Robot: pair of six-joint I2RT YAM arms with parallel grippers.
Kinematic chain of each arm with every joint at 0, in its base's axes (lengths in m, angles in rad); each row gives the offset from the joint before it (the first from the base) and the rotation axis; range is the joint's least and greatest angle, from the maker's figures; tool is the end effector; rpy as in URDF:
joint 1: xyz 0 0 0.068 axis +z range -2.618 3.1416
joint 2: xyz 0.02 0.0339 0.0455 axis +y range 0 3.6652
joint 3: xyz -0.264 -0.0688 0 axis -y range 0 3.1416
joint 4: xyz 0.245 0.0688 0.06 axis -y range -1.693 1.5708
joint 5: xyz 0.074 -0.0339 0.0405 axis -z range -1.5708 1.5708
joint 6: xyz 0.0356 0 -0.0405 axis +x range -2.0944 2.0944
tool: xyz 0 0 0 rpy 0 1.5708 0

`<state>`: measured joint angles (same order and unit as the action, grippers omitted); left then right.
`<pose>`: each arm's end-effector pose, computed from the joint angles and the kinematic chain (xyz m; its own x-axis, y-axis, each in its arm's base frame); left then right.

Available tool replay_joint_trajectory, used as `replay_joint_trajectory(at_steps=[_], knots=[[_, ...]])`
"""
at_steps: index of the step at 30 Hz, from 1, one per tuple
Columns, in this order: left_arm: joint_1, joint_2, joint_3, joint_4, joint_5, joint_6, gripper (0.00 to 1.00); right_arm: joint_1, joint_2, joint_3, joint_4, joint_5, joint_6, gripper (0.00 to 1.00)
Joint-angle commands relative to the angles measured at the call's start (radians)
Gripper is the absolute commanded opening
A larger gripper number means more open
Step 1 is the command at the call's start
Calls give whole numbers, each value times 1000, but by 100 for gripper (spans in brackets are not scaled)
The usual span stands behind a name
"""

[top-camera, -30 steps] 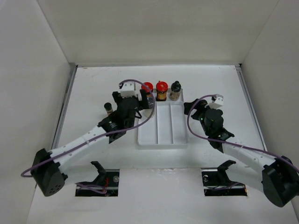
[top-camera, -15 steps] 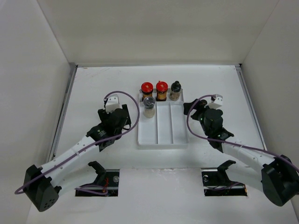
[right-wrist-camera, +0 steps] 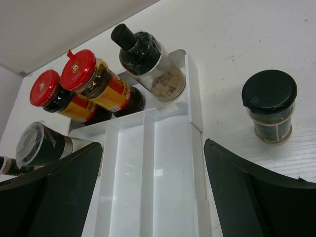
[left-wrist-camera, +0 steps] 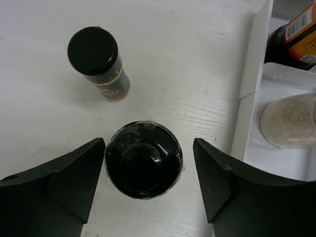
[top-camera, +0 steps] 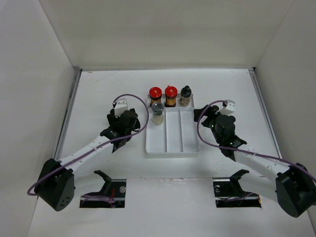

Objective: Organize the condiment bottles

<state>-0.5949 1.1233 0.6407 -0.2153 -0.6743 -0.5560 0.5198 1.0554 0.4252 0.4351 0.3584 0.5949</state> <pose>0.2018 -0.1097 0.2255 -0.4740 -0.1771 -0.8625 -0.2456 0.9673 -0.0636 0.2045 0.1026 0.2265 -0.2327 0.4715 -0.8506 -0.0436 0.8687 0.4935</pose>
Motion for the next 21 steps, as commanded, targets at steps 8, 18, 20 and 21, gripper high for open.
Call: replay_joint_trajectory(at_steps=[8, 18, 20, 21], knots=[[13, -6, -12, 84, 33, 21, 48, 12, 14, 15, 62, -9, -6, 91], [-82, -161, 129, -24, -18, 68, 41, 12, 2, 15, 60, -9, -9, 91], [-131, -151, 157, -16, -16, 58, 41, 12, -3, 12, 62, -6, -9, 91], [-156, -131, 175, -15, -11, 53, 41, 12, -3, 11, 62, -7, -6, 91]])
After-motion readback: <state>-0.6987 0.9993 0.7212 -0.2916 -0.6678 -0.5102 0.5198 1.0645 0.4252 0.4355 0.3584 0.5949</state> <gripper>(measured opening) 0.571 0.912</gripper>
